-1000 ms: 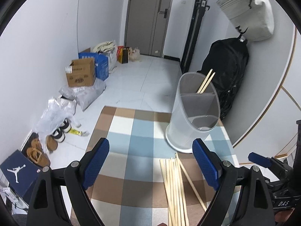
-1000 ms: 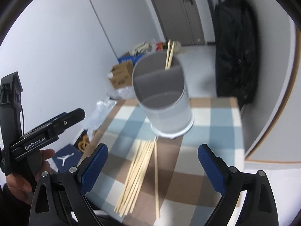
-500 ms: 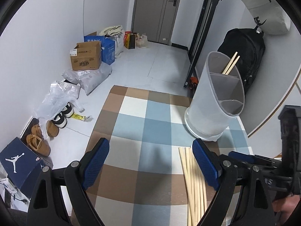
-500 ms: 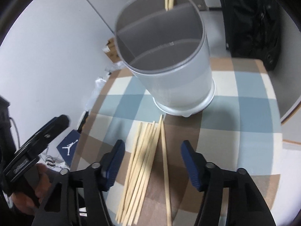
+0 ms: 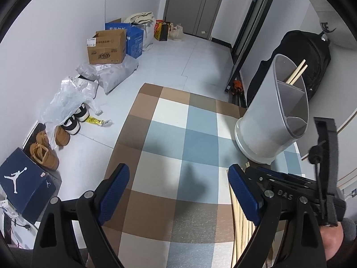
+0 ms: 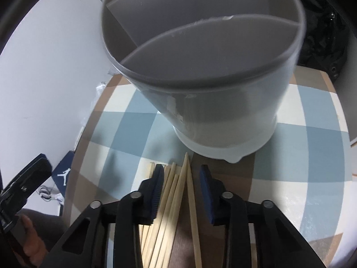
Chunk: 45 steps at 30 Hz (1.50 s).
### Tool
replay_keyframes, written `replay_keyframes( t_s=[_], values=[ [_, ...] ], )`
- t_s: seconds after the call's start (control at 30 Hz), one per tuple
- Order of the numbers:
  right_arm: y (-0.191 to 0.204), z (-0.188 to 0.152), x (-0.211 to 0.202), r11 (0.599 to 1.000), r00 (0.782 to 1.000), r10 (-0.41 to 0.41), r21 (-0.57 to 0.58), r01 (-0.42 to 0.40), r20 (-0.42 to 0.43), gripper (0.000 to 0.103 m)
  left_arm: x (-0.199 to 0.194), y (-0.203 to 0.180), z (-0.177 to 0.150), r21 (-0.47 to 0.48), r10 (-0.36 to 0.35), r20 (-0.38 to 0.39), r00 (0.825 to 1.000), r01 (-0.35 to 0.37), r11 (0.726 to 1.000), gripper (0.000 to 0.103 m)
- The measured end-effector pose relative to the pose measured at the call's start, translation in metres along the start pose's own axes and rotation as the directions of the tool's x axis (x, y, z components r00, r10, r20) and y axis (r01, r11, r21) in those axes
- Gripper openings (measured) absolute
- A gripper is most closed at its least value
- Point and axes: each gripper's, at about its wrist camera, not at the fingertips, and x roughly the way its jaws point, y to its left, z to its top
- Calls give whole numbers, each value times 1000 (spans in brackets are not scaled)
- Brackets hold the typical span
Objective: Organize utensils
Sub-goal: 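Lower the right gripper onto the chopstick pile and close on one, then lift the chopstick with the right gripper while the left gripper grasps another chopstick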
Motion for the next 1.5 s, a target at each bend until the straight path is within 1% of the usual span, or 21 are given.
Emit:
replay_keyframes(
  t_s=[0.1, 0.17, 0.23, 0.27, 0.4, 0.53, 0.57, 0.67, 0.8, 0.87, 0.9, 0.93, 1.03, 1.1, 1.23, 1.33, 1.37, 1.4, 1.47, 1.5],
  values=[
    [3, 3, 7, 1000, 1000, -26, -8, 26, 0, 25, 0, 3, 2, -9, 1, 3, 1000, -1, 1000, 87],
    [7, 3, 8, 999, 999, -49, -19, 49, 2, 20, 0, 5, 2, -15, 1, 3, 1000, -1, 1000, 87],
    [10, 2, 11, 998, 998, -59, -20, 59, 1, 8, 1, 6, 3, -20, 0, 2, 1000, 0, 1000, 87],
    [10, 2, 11, 997, 998, -69, -18, 69, 1, 5, 1, 6, 2, -19, 3, 3, 1000, -3, 1000, 87],
    [7, 1, 8, 999, 999, -50, 6, 50, 15, 4, 2, 4, 2, -7, 15, 7, 1000, -15, 1000, 87],
    [8, 0, -8, 1000, 998, -27, 6, 27, 62, 4, 6, 2, 1, 10, 24, -5, 1000, -24, 1000, 87],
    [11, 5, -8, 1000, 997, -21, 5, 21, 74, 4, 7, 1, 0, 14, 23, -10, 1000, -23, 1000, 87],
    [15, 4, -25, 1000, 993, -2, -6, 3, 114, 4, 11, -3, -1, 30, 24, -26, 999, -23, 999, 87],
    [17, -1, -46, 1000, 988, 26, -13, -24, 154, 4, 17, -11, -4, 50, 14, -63, 998, -10, 999, 87],
    [20, -2, -56, 999, 984, 37, -18, -35, 173, 4, 23, -15, -5, 61, 3, -104, 995, 3, 998, 87],
    [20, -3, -62, 999, 982, 43, -22, -39, 185, 4, 27, -18, -7, 62, -15, -135, 991, 23, 998, 87],
    [20, -4, -68, 999, 980, 48, -24, -44, 194, 4, 29, -20, -8, 61, -25, -148, 989, 34, 998, 87],
    [5, -3, -91, 998, 974, 59, -26, -55, 218, 4, 36, -29, -11, 69, -43, -183, 982, 57, 996, 87],
    [-2, -9, -99, 998, 971, 61, -29, -56, 232, 4, 38, -34, -12, 79, -46, -190, 981, 62, 995, 87],
    [-10, -5, -119, 999, 968, 43, -32, -36, 248, 4, 47, -43, -16, 93, -38, -222, 974, 60, 994, 87],
    [-16, -7, -131, 999, 961, 49, -34, -41, 273, 4, 54, -50, -18, 107, -26, -242, 970, 53, 993, 87],
    [-18, -7, -134, 998, 959, 53, -34, -45, 279, 4, 56, -52, -19, 114, -16, -248, 969, 46, 992, 86],
    [-19, -7, -137, 998, 956, 56, -33, -48, 288, 4, 58, -53, -20, 125, -1, -255, 967, 35, 992, 80],
    [-21, -6, -141, 998, 951, 63, -31, -56, 301, 4, 63, -56, -21, 136, 14, -274, 962, 25, 990, 72],
    [-22, -7, -143, 998, 949, 65, -30, -59, 308, 4, 64, -55, -21, 136, 19, -281, 960, 21, 990, 72]
  ],
)
